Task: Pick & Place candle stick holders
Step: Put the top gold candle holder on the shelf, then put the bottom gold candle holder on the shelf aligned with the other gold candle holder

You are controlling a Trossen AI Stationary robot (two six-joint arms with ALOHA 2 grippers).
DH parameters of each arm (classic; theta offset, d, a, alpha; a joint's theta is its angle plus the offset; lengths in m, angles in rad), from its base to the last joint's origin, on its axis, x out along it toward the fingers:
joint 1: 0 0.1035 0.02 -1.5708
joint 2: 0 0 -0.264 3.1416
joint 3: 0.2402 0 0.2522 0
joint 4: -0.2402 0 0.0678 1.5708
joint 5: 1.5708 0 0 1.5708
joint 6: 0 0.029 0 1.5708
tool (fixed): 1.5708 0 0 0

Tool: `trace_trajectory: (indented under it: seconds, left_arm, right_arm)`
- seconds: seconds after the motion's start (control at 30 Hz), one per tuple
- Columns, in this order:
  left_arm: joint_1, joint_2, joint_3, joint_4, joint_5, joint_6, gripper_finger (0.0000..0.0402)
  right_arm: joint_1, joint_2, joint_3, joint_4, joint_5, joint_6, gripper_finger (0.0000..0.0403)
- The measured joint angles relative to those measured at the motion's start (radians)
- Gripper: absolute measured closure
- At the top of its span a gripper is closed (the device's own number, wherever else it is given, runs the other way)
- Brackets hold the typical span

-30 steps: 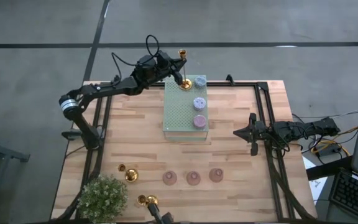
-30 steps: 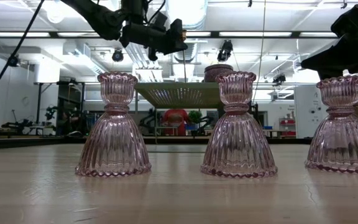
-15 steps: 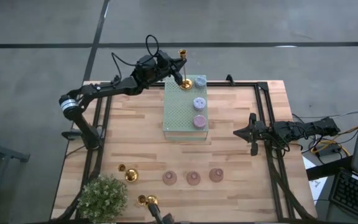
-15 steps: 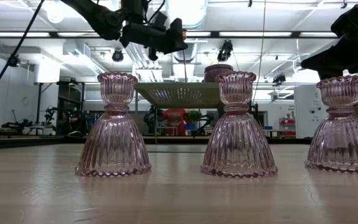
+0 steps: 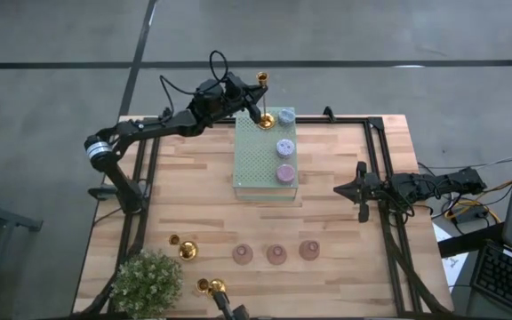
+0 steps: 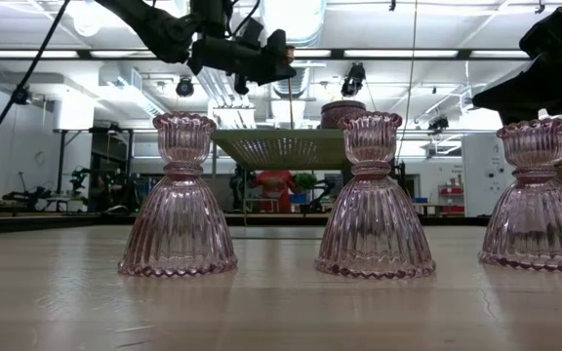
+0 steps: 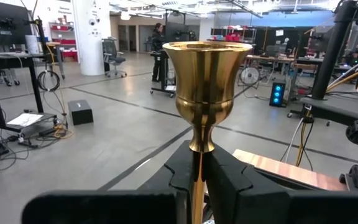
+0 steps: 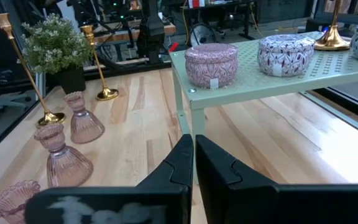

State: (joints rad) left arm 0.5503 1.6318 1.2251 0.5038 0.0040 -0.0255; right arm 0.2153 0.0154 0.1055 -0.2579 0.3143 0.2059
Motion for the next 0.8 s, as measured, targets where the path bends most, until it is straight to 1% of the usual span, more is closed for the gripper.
trace_trajectory:
  seconds: [0.17,0.27,0.57,0.8]
  left_arm:
    - [0.000,0.000,-0.001,0.000,0.002,0.002,0.0371]
    - [0.000,0.000,-0.001,-0.001,0.004,0.003,0.0364]
    - [0.000,0.020,-0.002,-0.011,0.030,0.001,0.0308]
    - [0.000,-0.016,-0.002,-0.139,0.066,0.009,0.0266]
  right_arm:
    - [0.000,0.000,0.000,0.000,0.000,0.000,0.0390]
    - [0.000,0.000,0.000,0.000,0.000,0.000,0.0390]
    - [0.000,0.000,0.000,0.000,0.000,0.000,0.0390]
    - [0.000,0.000,0.000,0.000,0.000,0.000,0.0390]
